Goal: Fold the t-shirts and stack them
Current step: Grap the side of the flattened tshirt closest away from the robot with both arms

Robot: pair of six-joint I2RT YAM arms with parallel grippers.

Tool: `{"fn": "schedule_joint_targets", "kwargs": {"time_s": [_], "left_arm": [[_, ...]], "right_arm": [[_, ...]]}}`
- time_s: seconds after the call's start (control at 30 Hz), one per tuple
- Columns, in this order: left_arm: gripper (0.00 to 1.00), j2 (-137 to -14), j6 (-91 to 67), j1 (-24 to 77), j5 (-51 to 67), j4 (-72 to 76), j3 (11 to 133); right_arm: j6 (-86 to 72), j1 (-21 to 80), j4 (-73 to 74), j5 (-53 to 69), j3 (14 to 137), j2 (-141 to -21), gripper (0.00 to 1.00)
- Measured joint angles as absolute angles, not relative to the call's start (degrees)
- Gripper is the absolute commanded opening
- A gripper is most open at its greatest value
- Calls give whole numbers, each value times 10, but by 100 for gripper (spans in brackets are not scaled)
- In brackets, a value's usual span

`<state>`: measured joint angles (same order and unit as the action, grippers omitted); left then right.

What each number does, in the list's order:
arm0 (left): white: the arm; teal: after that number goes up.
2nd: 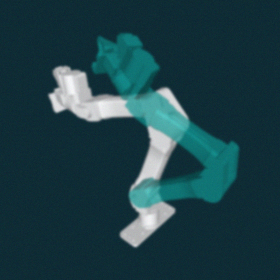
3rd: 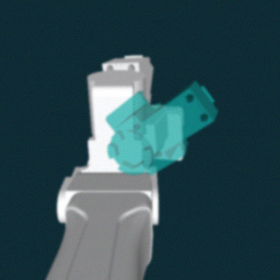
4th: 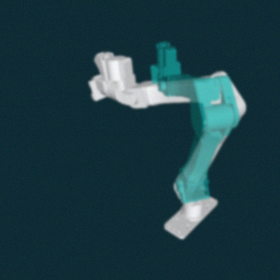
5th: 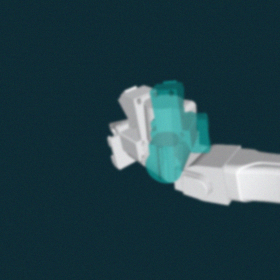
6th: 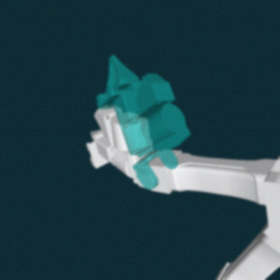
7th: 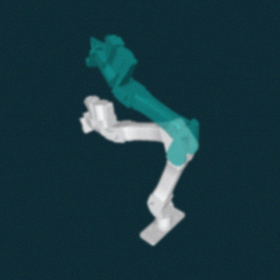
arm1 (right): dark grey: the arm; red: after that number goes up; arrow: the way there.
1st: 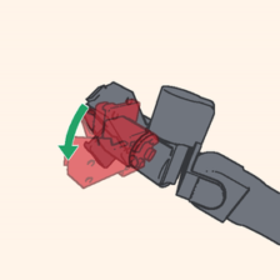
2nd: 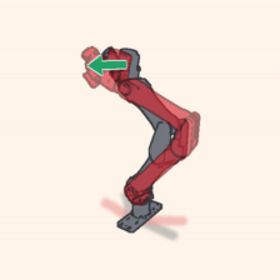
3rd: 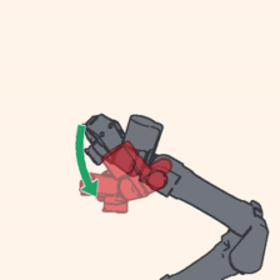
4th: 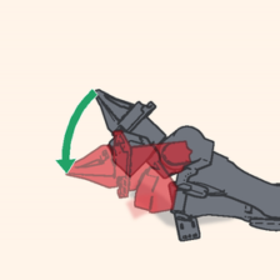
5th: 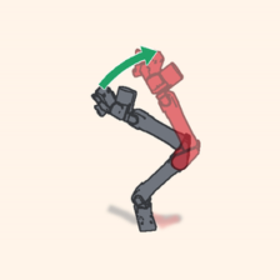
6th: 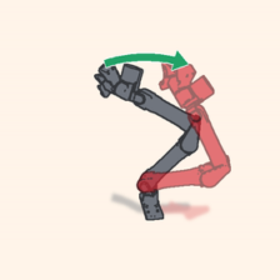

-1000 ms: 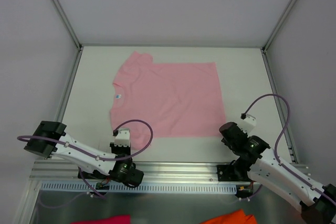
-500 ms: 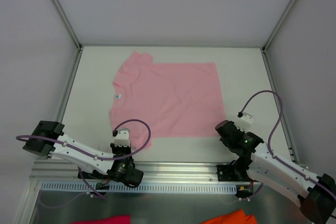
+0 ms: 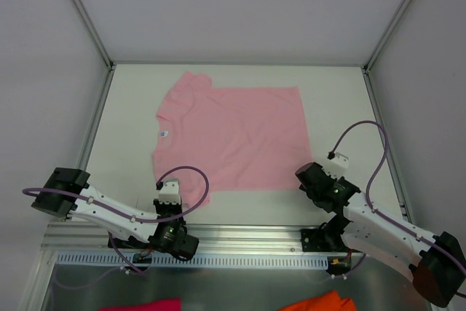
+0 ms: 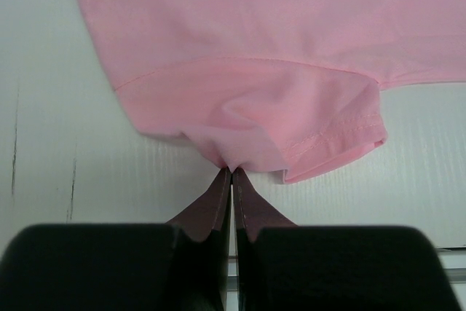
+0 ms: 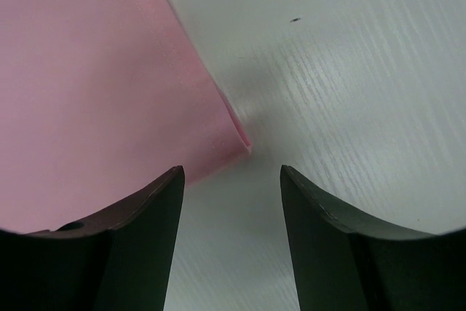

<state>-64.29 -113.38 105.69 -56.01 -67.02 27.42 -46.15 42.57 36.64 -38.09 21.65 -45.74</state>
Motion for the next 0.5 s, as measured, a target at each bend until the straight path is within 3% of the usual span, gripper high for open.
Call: {"fn": "schedule_joint_targets", "kwargs": {"time_s": [0.5], "left_arm": [[0, -639, -1134, 1057, -560, -663, 270]], "right_arm": [[-433, 355, 288, -328, 199, -464, 59]]}}
